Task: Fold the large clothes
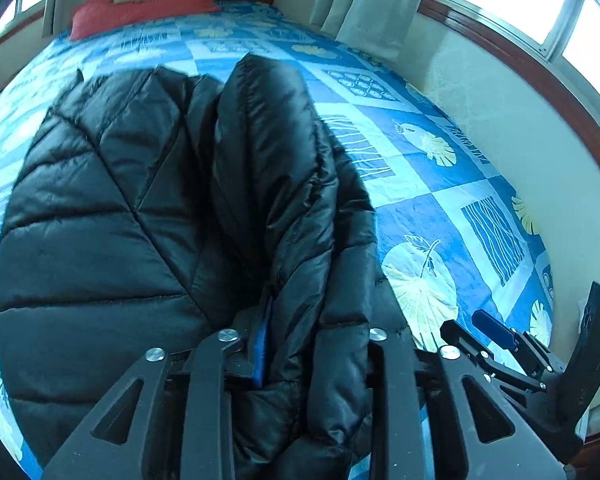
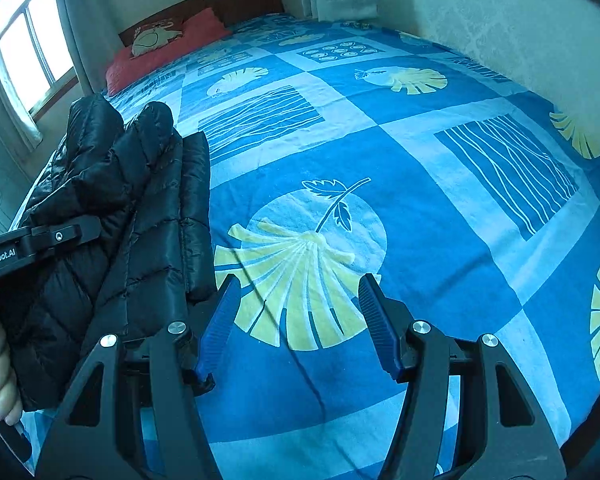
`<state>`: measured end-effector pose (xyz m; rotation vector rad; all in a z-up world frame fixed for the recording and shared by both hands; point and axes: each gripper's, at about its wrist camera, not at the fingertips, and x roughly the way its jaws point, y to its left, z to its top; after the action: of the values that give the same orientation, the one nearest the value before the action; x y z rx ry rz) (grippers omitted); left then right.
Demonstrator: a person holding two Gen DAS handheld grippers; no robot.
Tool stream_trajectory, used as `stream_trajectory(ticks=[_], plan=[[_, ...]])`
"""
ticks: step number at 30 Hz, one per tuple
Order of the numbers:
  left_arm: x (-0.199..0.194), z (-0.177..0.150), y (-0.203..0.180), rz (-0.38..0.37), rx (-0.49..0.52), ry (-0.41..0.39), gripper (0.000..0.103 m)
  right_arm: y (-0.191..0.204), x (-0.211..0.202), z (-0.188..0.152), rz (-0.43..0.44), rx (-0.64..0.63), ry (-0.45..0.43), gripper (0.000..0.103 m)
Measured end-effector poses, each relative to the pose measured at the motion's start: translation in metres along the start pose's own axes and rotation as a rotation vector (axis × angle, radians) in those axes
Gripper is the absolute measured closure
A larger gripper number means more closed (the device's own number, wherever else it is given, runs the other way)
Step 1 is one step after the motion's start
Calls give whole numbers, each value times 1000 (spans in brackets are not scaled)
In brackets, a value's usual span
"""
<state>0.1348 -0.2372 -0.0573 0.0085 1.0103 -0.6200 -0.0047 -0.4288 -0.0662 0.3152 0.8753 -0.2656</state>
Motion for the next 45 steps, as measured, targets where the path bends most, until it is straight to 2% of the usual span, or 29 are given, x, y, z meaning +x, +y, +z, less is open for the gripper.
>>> stream_trajectory(ticks=[4,6,10,14,17,21,23,27,29,32,35,36,37,38,42,45], plan=[[-21,-3,-18,-31,29,-51,35,0,-6,-1,-11,-5,-7,42],[-33,-3,-27,-39,54,-80,30,1,-9,-1,-14,-9,-10,42],[-64,-6,-43,-104,82,-117,29,4,-17,2,-11,-15,-24,42],[-97,-11,-35,-140,65,-178,29,11,-29,10,8,-17,-50,42],[-115,-15,-18,-118,42,-215,29,23,-38,18,21,-40,-78,41],[-137,-20,27,-53,-37,-274,25,43,-46,30,60,-62,-100,41],[-137,-22,50,6,-72,-290,25,59,-48,38,93,-75,-107,37],[-134,-32,95,57,-159,-285,25,92,-48,51,147,-124,-110,31],[-128,-39,113,68,-198,-273,25,108,-43,55,173,-147,-96,26],[-120,-46,126,76,-213,-255,25,129,-24,58,183,-178,-39,26],[-111,-51,131,76,-204,-244,25,130,-5,56,192,-160,25,26],[-110,-52,132,74,-202,-241,25,128,3,55,202,-150,57,28],[-106,-53,133,66,-200,-236,25,127,10,53,203,-149,78,51],[-103,-54,134,55,-200,-230,25,124,16,52,193,-151,92,63],[-79,-52,131,23,-194,-181,25,107,39,48,189,-132,125,65],[-59,-51,114,119,-95,-170,25,98,60,41,204,-135,140,66]])
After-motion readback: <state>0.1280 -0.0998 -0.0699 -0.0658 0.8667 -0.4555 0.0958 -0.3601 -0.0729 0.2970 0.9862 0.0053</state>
